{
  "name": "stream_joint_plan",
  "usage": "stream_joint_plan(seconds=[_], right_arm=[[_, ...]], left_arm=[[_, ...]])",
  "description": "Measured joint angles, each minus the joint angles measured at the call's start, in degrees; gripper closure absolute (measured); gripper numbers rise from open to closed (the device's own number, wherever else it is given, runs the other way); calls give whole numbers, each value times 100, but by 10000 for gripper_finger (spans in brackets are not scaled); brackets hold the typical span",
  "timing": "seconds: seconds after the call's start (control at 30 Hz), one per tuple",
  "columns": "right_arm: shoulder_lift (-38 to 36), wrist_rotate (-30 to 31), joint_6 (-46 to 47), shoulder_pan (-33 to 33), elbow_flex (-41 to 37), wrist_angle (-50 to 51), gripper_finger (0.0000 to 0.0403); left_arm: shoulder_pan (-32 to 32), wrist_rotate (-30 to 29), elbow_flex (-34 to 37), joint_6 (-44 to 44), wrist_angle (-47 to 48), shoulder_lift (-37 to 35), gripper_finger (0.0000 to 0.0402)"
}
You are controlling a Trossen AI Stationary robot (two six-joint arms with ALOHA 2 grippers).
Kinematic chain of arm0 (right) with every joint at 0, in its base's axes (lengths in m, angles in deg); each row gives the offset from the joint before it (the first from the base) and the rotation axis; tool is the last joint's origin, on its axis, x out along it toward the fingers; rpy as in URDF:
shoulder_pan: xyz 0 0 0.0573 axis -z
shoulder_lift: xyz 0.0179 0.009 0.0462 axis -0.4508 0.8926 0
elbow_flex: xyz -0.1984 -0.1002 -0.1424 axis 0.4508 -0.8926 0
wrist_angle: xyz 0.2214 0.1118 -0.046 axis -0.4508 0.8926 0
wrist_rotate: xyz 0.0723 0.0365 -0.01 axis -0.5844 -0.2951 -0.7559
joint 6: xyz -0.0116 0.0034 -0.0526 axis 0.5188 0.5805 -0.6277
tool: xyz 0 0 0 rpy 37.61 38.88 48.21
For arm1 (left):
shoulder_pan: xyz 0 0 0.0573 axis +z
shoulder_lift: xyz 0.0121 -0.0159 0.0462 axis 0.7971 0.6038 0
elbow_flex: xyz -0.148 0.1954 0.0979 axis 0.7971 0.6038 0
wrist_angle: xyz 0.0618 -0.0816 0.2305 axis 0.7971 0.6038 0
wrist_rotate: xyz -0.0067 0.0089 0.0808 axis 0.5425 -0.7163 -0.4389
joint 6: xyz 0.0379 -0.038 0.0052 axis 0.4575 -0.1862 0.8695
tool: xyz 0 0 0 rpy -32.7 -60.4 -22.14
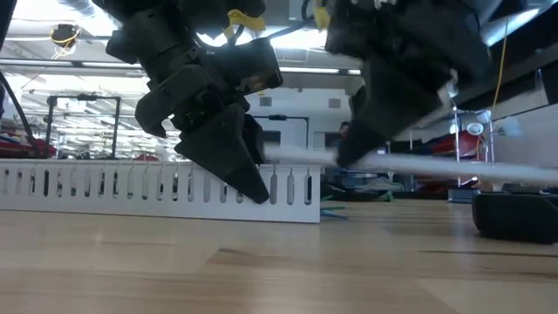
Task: Ziptie cables
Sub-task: Close the white cable duct lid
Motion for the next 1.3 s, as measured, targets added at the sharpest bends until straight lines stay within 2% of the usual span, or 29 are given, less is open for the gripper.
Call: stream_joint_plan(seconds=[0.33, 0.87, 1.17, 1.3], right_arm=[[235, 470, -131, -3, 6, 27, 185], [262, -318, -133, 382, 0, -124, 185], [251, -241, -278, 359, 62, -77, 185], [266, 21, -346, 231, 360, 444, 185]], left_arm=[[-49, -22, 2, 92, -4, 0, 194], [-71, 16, 20, 145, -246, 15, 194], [-48, 17, 17, 109, -160, 14, 194], [12, 57, -8, 1, -64, 35, 196]])
